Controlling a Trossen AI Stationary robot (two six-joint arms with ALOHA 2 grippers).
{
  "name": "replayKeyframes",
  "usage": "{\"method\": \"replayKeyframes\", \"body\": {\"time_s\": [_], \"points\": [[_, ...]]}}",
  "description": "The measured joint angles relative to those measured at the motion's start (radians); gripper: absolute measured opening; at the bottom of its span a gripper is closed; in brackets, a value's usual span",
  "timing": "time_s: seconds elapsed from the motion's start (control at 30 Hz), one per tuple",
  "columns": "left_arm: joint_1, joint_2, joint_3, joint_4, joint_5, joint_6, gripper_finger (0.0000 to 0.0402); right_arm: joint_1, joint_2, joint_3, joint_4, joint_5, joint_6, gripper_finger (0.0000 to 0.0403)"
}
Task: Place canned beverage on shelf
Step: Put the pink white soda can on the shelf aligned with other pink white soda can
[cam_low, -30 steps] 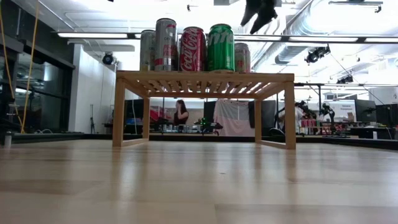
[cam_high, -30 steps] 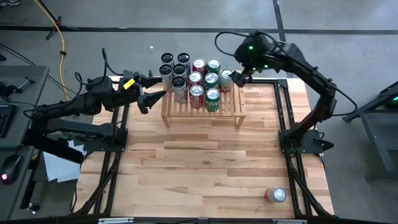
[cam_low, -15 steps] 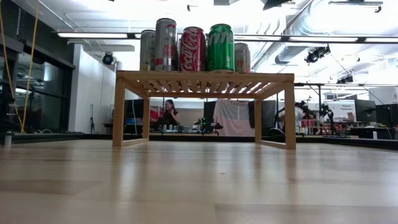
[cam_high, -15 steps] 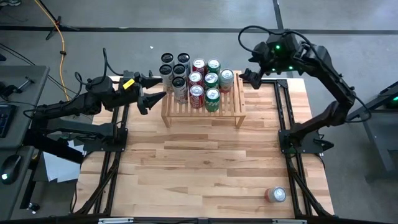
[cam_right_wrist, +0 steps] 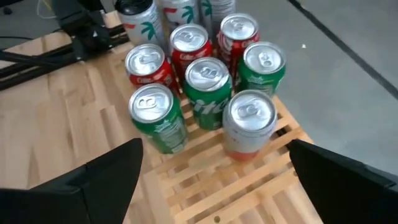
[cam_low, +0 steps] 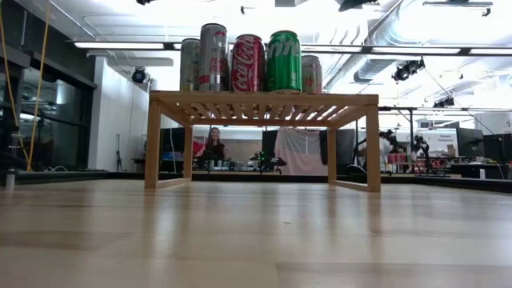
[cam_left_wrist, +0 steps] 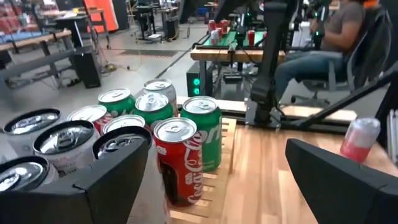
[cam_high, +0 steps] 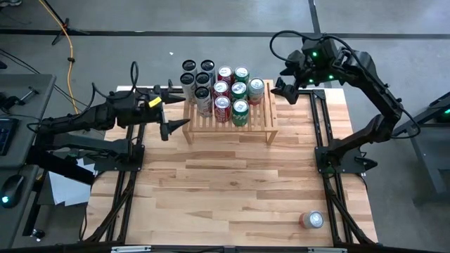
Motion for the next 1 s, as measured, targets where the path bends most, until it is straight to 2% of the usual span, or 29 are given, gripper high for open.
{"method": "replayKeyframes", "body": {"time_s": [0.13, 0.23, 0.3, 0.37, 0.5, 0.63, 0.73, 1.0], "points": [[0.000, 0.000, 0.000, 0.005, 0.002, -0.081, 0.0374, 0.000, 0.000, 0.000, -0.036, -0.060, 0.062, 0.0390], [0.000, 0.000, 0.000, 0.006, 0.001, -0.087, 0.0374, 0.007, 0.000, 0.000, -0.091, -0.163, 0.135, 0.0390], [0.000, 0.000, 0.000, 0.014, 0.000, -0.074, 0.0374, 0.036, 0.000, 0.000, -0.134, -0.214, 0.179, 0.0390], [0.000, 0.000, 0.000, 0.018, 0.000, -0.066, 0.0374, 0.090, 0.000, 0.000, -0.171, -0.216, 0.218, 0.0390], [0.000, 0.000, 0.000, 0.017, 0.000, -0.066, 0.0374, 0.244, 0.000, -0.003, -0.199, -0.086, 0.332, 0.0390], [0.000, 0.000, 0.000, 0.017, 0.000, -0.066, 0.0374, 0.423, -0.005, -0.079, -0.190, 0.024, 0.453, 0.0390], [0.001, 0.000, 0.000, 0.017, 0.000, -0.067, 0.0374, 0.553, -0.008, -0.171, -0.200, 0.026, 0.548, 0.0390], [0.001, 0.000, 0.000, 0.017, -0.005, -0.067, 0.0374, 0.884, -0.007, -0.465, -0.226, -0.121, 0.851, 0.0390]]}}
